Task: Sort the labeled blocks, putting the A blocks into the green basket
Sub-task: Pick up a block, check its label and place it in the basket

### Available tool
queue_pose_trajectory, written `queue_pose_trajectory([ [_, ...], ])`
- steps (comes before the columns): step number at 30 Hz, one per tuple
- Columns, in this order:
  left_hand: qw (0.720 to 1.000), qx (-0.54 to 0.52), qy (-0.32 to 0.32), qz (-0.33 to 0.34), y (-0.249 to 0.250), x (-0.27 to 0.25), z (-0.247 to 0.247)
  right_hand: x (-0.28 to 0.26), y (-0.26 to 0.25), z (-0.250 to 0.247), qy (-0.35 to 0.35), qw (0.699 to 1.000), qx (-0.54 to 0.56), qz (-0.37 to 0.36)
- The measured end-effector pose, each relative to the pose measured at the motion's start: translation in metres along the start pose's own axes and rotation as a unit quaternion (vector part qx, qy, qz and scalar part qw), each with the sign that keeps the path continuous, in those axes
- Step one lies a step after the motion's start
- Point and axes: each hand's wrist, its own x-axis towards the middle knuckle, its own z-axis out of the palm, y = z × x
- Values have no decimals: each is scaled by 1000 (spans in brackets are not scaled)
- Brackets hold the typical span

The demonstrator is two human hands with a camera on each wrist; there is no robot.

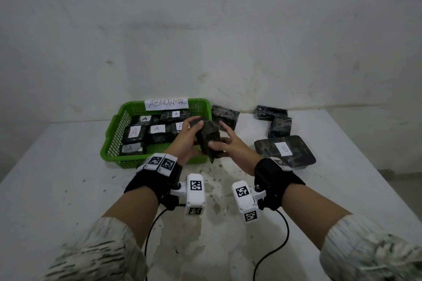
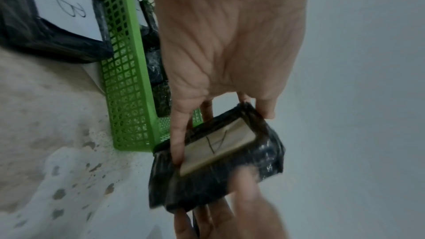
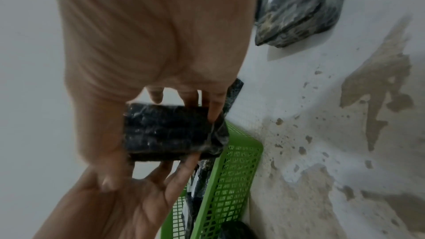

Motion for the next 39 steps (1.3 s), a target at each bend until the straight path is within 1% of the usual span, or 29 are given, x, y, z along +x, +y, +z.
queue_pose_trajectory([
  [2,1000,-18,1,-12,-1,-2,-5,1,-1,1,-22,998,-63,-2],
  [4,1000,-4,-10,-26,-1,-4,-9,5,-1,4,12,996,-91,0],
  [6,998,55,-14,-40,-1,-5,-13,9,-2,5,59,995,-72,20],
  [8,990,138,15,-34,-1,-4,-18,12,-1,5,73,995,-55,26],
  [9,987,156,29,-30,-2,-2,-21,13,0,5,73,996,-54,19],
  [10,987,155,37,-28,-4,0,-24,13,0,6,72,996,-55,9],
  [12,993,103,46,-23,-8,5,-30,14,-1,9,72,996,-46,7],
  [14,995,45,83,-22,-11,7,-35,17,0,10,76,996,-31,43],
  [16,992,-3,124,-26,-14,13,-46,23,4,11,63,993,6,95],
  [18,988,4,150,-37,-17,16,-57,29,7,18,63,990,44,114],
  [20,983,59,166,-48,-22,21,-67,37,8,27,97,990,46,93],
  [21,974,120,186,-49,-22,21,-71,43,9,32,122,989,30,75],
  [22,956,194,216,-41,-20,20,-75,47,8,38,144,988,3,57],
  [24,901,331,279,-25,-21,20,-87,59,11,46,177,982,-50,33],
  [25,879,372,297,-23,-23,21,-93,64,13,49,190,979,-68,28],
  [27,840,443,314,-20,-27,24,-106,73,16,54,203,973,-102,27],
  [29,802,511,308,-29,-36,28,-118,81,21,58,202,967,-151,30],
  [31,779,555,289,-43,-45,31,-129,88,23,62,187,959,-214,19],
  [33,758,592,264,-68,-52,31,-138,97,27,67,165,943,-288,18],
  [35,740,625,229,-96,-52,30,-144,107,30,71,143,928,-341,45],
  [37,729,648,176,-130,-46,29,-147,117,34,76,115,914,-378,91],
  [39,723,657,159,-144,-42,28,-147,123,39,82,87,887,-437,122],
])
